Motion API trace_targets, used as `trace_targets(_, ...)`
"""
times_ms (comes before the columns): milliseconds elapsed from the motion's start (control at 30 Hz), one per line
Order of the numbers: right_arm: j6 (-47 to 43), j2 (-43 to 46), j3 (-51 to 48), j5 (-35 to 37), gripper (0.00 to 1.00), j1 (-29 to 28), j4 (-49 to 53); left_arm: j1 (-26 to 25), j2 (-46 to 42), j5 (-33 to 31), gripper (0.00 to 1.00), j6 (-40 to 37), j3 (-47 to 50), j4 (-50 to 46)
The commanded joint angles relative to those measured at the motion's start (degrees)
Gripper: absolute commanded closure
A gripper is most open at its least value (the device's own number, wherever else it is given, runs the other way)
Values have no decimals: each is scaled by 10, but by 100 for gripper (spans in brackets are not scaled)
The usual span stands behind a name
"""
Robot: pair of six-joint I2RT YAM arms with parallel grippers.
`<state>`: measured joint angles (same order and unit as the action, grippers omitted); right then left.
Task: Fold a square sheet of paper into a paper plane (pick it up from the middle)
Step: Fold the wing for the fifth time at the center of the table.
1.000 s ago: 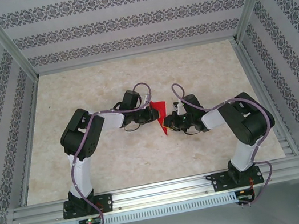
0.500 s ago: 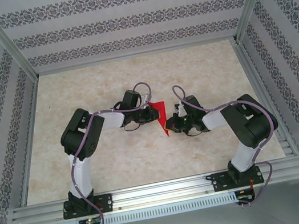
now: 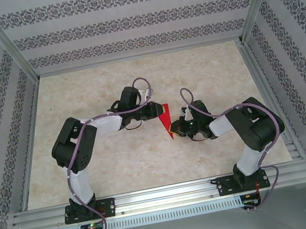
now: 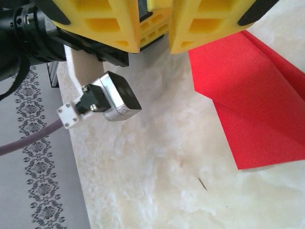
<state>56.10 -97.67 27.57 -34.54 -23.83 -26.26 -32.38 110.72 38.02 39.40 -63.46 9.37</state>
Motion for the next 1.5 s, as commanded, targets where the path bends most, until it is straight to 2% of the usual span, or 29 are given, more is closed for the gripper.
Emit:
trace_targets(0,23,-13,-21,18,100,7,11,-4,7,-16,77,-9,18,19)
trace_targets(600,24,-47,-4,22,100,17,80,-5,87,-15,83,-21,-38,-21)
trace_targets(1000,11,-52,5,20,100,17,101,-6,121,-55,85,-34,-83,-116)
trace_targets(1167,-3,-29,15,9,92,16,112,-7,135,-75,86,-43,-103,-167)
trace_targets(1367,-45,27,28,4,78,6,178,-8,149,-88,86,-43,-114,-197)
trace_targets(1467,-53,37,28,4,76,1,195,-8,153,-89,86,-41,-114,-199)
